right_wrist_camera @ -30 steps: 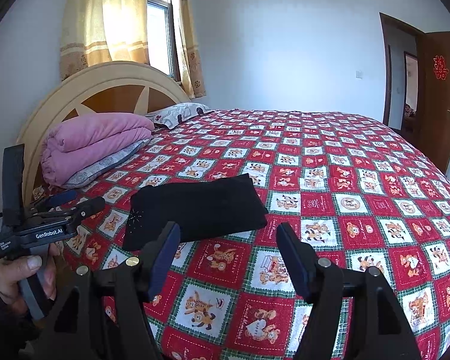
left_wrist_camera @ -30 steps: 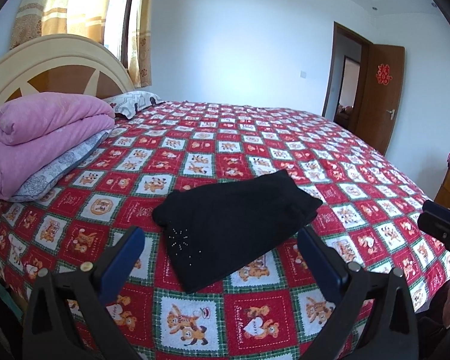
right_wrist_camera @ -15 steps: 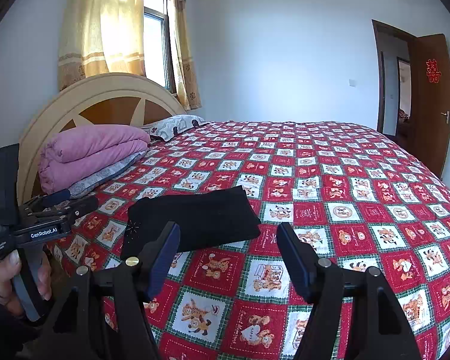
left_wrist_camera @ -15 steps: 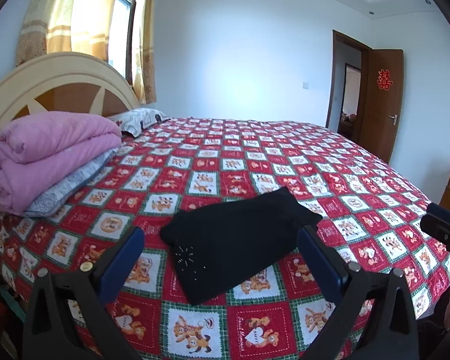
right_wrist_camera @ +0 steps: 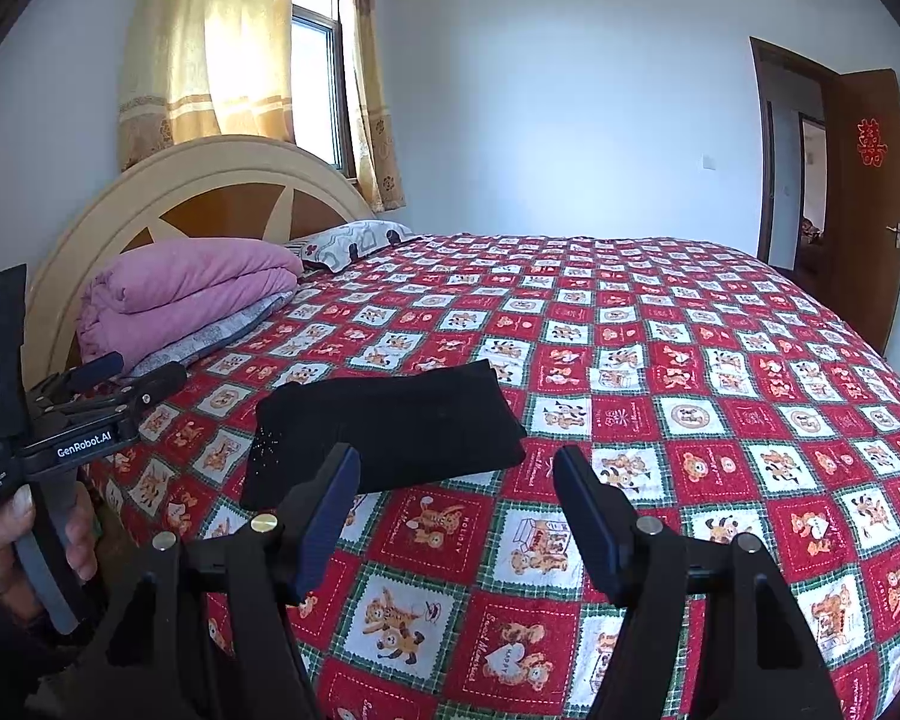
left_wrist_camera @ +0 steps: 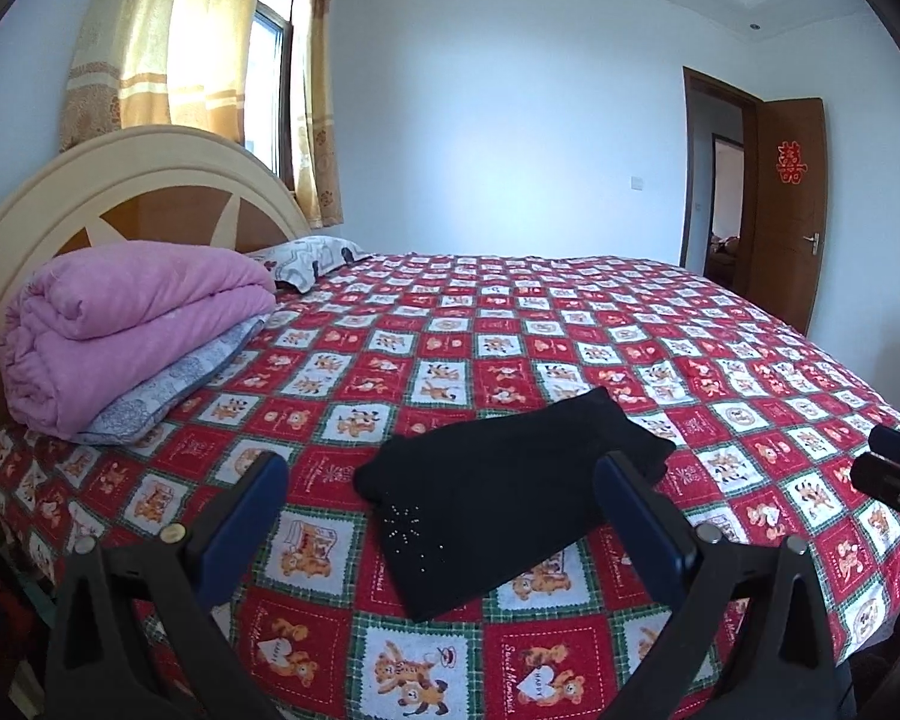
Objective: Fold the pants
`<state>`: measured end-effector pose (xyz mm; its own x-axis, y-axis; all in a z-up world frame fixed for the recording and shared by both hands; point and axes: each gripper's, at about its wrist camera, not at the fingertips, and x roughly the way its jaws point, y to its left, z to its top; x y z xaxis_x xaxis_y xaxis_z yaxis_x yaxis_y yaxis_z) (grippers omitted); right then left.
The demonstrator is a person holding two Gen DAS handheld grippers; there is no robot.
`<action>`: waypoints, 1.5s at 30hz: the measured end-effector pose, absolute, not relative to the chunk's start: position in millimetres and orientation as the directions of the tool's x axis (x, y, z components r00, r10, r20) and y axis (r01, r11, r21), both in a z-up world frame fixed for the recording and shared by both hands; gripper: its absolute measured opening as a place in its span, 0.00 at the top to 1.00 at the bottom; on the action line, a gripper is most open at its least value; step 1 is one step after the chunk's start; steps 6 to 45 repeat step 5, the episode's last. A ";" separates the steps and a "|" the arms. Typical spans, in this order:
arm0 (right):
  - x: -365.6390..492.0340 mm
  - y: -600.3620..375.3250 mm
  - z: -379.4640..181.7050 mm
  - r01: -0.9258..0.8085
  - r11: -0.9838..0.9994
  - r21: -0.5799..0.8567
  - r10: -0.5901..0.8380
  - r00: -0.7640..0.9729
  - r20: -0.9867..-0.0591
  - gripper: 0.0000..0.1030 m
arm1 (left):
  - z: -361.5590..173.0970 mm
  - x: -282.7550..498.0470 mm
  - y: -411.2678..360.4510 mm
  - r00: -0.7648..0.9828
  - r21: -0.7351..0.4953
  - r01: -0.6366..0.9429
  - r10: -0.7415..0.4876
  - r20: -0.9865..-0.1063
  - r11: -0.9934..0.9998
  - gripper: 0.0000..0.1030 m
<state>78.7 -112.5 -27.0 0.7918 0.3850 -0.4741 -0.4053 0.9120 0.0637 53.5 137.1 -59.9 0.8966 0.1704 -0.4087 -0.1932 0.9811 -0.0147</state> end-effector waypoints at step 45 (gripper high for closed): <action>79.1 -112.9 -31.3 -0.402 0.913 0.065 0.381 0.788 -0.484 0.34 | -63.8 56.2 138.8 0.889 -0.009 -0.201 0.179 -0.422 0.979 0.00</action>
